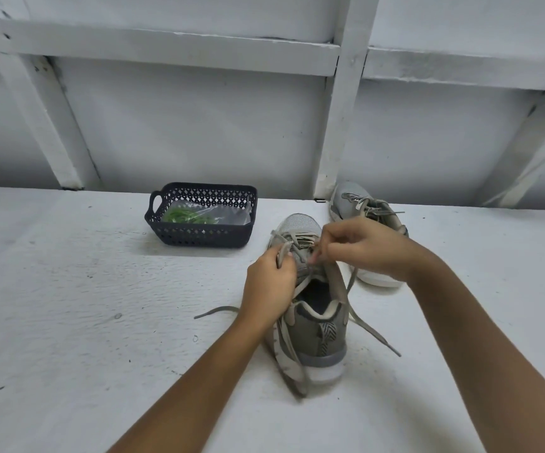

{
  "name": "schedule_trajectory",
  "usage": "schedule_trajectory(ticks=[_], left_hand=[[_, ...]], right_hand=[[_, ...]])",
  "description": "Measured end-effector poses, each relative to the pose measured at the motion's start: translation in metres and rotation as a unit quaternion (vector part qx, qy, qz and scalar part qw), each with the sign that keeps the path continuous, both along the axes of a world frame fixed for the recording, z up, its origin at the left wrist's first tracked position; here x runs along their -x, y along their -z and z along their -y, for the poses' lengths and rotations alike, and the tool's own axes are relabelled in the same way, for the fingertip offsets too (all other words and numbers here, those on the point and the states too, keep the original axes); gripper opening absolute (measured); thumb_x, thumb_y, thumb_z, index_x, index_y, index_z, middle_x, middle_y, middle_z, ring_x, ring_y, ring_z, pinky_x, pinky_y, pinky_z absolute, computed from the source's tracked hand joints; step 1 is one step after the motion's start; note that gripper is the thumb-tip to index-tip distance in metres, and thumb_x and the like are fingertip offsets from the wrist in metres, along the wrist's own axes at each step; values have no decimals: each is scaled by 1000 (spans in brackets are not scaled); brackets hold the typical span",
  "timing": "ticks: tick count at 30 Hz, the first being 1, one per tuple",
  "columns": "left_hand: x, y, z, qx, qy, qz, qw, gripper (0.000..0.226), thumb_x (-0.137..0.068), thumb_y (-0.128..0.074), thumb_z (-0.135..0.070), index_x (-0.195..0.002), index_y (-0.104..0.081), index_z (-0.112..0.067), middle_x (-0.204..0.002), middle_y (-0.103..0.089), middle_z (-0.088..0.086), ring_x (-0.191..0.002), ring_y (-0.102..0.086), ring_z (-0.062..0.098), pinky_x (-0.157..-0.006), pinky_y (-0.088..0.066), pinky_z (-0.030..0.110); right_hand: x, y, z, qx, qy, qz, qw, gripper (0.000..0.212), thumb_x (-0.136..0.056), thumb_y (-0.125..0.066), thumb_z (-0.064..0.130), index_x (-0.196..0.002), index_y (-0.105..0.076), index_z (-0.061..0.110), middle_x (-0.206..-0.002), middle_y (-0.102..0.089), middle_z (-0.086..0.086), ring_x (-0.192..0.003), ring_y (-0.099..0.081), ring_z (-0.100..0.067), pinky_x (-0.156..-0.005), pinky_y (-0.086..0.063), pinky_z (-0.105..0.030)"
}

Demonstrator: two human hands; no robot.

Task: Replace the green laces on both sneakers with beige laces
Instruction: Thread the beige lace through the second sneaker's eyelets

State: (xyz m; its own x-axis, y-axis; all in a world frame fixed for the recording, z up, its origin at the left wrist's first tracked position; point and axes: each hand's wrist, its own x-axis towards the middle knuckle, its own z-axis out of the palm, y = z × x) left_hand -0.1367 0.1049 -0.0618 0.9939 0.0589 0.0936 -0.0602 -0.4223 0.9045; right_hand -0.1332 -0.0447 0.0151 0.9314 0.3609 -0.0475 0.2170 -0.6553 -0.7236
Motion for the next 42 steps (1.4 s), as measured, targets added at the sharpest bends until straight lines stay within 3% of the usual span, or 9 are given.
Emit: schedule_trajectory(ticks=[6,11,14,18,23,28,31,35,42], left_hand=[[0,1,1,14,-1,-11,1000,38,-99,-39,-32,-116,-56,-3,-112,-62,21,-104,-57,32,-76,-44,34],[1,1,0,23,4,-16,1000,34,-98,-41,-30,-115,-58,-6,-117,-60,20,-110,-55,34,-91,-45,41],[2,0,0,23,0,-16,1000,34,-98,-41,-29,-111,-58,-3,-115,-60,21,-109,-55,35,-90,-44,41],[1,1,0,22,3,-17,1000,34,-97,-41,-29,-117,-60,-9,-116,-63,14,-110,-55,29,-85,-42,33],[1,0,-1,17,3,-7,1000,24,-98,-41,-30,-88,-60,-17,-85,-63,4,-83,-56,22,-63,-34,27],[1,0,0,17,-1,-3,1000,30,-97,-41,-27,-70,-50,-21,-69,-54,-3,-68,-50,17,-55,-33,27],[0,-2,1,12,11,-12,1000,25,-98,-41,-29,-79,-56,-22,-80,-60,-2,-81,-56,20,-62,-38,28],[-13,-6,-3,-26,46,-36,998,49,-95,-39,-49,-134,-50,-21,-132,-55,3,-123,-49,20,-100,-38,32],[-55,-28,-17,-120,130,-58,983,24,-95,-51,-19,-103,-72,-10,-90,-69,9,-75,-56,15,-68,-43,27]], right_hand=[[14,-18,4,63,-87,-59,992,17,-71,-49,23,-62,-63,17,-75,-72,-5,-96,-65,-30,-95,-45,-54],[9,-20,-8,113,-12,15,993,29,-94,-51,37,-75,-62,18,-75,-70,2,-72,-63,-12,-70,-47,-28],[-10,-3,-21,224,61,134,964,26,-94,-50,36,-96,-69,18,-98,-63,-5,-98,-57,-21,-83,-45,-32],[-33,31,-33,345,67,110,930,30,-90,-50,34,-105,-67,14,-112,-49,-13,-116,-42,-33,-97,-40,-44],[-32,38,-32,239,78,111,961,14,-87,-54,24,-83,-67,19,-108,-49,-10,-110,-46,-29,-94,-41,-36],[-8,21,-19,155,11,60,986,26,-83,-64,24,-60,-54,32,-107,-45,2,-104,-49,-12,-94,-41,-27],[0,21,-12,164,-30,49,985,26,-83,-64,22,-61,-55,32,-113,-43,6,-107,-45,-12,-96,-38,-27],[0,26,-10,151,-29,46,987,11,-84,-63,23,-74,-64,22,-115,-42,7,-109,-44,-12,-97,-37,-26],[-3,33,-15,142,23,109,984,6,-90,-61,24,-86,-61,19,-108,-41,4,-99,-47,-9,-79,-30,-12]])
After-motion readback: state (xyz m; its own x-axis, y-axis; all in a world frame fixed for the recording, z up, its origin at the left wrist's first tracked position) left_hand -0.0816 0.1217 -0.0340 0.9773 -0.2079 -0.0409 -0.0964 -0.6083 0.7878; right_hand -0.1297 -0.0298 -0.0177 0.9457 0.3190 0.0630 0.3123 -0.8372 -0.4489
